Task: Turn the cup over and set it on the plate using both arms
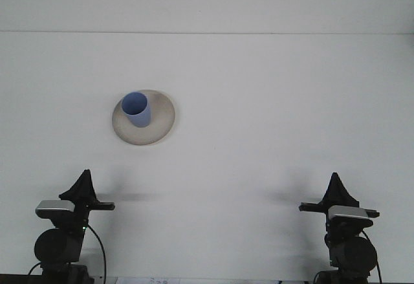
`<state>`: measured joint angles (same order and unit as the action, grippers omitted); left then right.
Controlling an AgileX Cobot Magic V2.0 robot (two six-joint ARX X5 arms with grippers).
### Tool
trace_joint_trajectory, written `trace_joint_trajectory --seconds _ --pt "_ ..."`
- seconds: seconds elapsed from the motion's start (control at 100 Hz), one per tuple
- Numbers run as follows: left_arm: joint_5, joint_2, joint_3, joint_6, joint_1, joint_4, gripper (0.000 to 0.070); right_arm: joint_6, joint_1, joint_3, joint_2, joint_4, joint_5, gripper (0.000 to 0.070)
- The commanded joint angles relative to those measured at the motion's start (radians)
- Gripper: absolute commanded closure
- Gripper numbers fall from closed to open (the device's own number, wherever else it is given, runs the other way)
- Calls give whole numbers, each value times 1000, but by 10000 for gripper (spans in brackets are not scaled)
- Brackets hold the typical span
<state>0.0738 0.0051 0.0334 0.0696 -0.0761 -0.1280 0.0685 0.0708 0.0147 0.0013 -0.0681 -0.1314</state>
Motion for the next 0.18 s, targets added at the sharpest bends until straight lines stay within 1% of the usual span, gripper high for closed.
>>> trace_joint_trajectory --seconds 0.0,0.17 --pt "-3 -2 -19 5 0 -16 685 7 2 -2 0 -10 -1 700" --pt "-3 -2 -19 6 0 -16 685 7 2 -2 0 -10 -1 700"
